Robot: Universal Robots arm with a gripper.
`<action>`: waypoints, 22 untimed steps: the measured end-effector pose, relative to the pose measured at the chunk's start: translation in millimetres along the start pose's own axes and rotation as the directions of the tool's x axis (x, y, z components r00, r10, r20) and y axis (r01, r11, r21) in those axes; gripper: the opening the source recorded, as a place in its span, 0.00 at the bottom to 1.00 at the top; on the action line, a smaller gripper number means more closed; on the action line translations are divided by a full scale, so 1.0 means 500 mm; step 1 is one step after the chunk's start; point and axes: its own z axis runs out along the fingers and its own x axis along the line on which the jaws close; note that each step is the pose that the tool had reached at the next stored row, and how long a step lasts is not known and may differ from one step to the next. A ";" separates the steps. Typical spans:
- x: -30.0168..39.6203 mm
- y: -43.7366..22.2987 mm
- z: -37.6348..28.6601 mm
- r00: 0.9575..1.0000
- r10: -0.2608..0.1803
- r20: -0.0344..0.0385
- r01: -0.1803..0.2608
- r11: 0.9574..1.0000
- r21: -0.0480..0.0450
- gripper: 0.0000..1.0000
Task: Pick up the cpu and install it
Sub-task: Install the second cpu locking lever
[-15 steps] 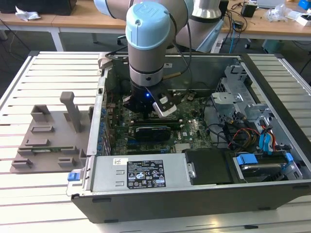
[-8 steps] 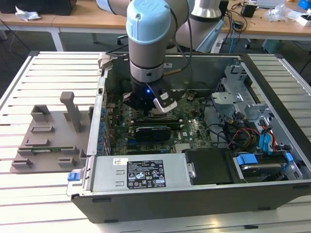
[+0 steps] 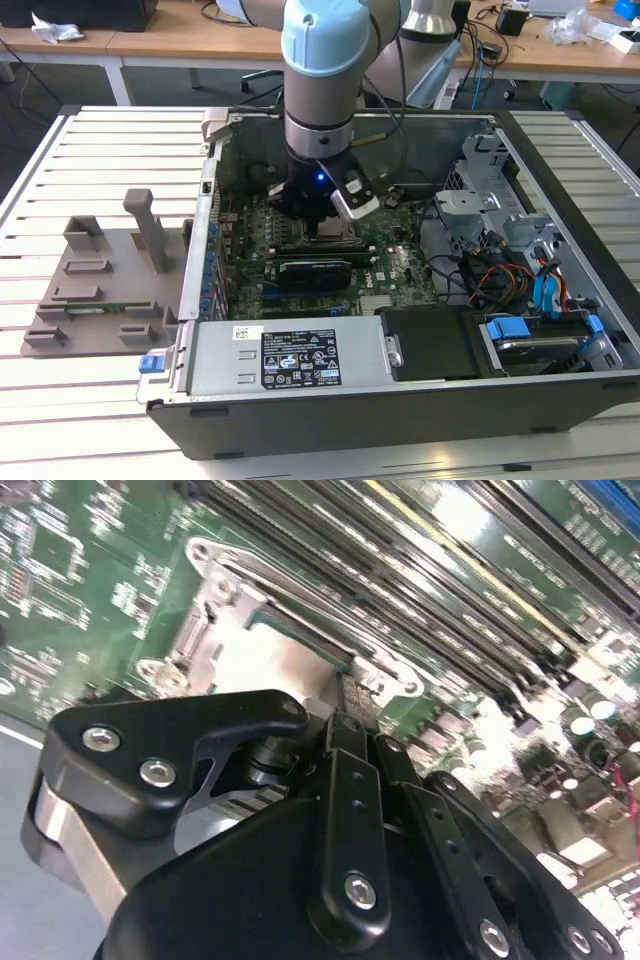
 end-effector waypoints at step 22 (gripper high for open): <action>-0.054 0.053 -0.119 1.000 0.001 -0.018 0.000 0.996 0.089 0.11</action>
